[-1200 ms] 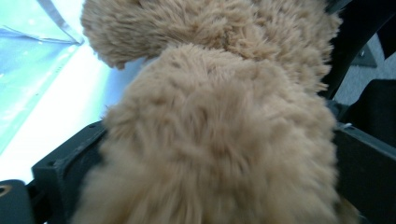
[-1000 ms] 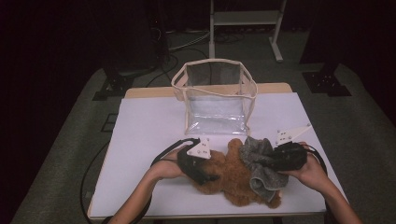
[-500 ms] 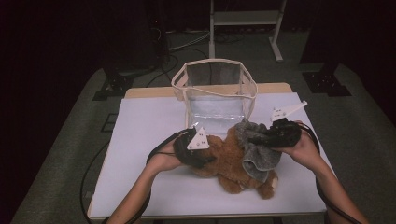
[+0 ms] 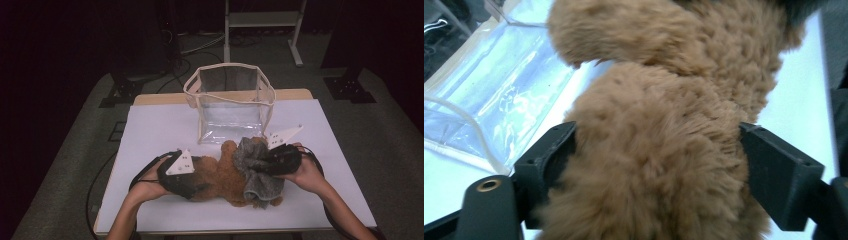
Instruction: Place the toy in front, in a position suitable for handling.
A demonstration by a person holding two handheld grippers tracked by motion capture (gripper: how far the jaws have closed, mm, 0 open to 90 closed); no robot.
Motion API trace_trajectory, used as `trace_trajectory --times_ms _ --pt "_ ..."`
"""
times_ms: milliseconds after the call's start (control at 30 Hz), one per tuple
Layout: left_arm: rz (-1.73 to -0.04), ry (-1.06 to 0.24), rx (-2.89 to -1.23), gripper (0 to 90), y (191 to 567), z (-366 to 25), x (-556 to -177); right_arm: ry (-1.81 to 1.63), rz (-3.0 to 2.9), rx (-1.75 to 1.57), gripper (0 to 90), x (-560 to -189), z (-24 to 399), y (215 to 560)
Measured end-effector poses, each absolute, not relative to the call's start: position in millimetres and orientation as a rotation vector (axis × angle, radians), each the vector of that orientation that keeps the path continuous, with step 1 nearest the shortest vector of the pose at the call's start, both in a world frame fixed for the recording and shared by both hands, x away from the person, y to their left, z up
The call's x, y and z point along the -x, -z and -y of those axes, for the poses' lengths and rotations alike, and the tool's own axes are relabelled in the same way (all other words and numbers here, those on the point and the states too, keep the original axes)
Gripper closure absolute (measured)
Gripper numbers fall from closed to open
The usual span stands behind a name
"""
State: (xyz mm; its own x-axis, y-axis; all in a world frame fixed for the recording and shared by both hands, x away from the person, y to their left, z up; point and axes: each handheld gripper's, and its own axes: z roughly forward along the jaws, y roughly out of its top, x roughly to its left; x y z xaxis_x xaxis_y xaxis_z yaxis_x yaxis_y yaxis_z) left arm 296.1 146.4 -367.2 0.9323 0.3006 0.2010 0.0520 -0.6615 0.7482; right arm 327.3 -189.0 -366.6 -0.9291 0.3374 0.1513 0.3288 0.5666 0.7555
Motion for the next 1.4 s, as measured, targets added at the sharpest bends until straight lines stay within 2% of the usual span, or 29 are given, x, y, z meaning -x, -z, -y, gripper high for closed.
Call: trace_trajectory --times_ms 67,100,167,200,400,600,767,967,1200,1400 --pt "-0.277 -0.373 -2.249 12.6 366 -151 -299 -1.335 -2.765 -0.577 75.1 -318 190 368" --pt "-0.271 -0.353 -2.254 14.7 367 -151 -301 -1.344 -2.765 -0.573 75.1 -314 192 369" --pt "-0.237 -0.314 -2.260 27.7 373 -149 -300 -1.355 -2.758 -0.567 75.1 -309 194 370" --pt "-0.227 -0.318 -2.262 30.7 377 -147 -300 -1.358 -2.758 -0.574 75.1 -307 195 370" --pt "-0.212 -0.329 -2.254 39.0 382 -143 -297 -1.337 -2.741 -0.632 74.7 -310 221 362" --pt "-0.188 -0.340 -2.266 38.8 382 -141 -295 -1.312 -2.680 -0.724 74.6 -322 248 345" --pt "-0.162 -0.353 -2.280 38.4 382 -142 -291 -1.296 -2.710 -0.635 74.4 -327 224 333" --pt "-0.133 -0.352 -2.288 37.3 383 -147 -287 -1.284 -2.764 -0.616 74.2 -347 199 338" --pt "-0.105 -0.334 -2.293 36.8 383 -151 -287 -1.280 -2.742 -0.805 74.1 -378 229 348" --pt "-0.085 -0.309 -2.291 36.2 383 -152 -285 -1.292 -2.732 -0.811 74.1 -374 235 346"
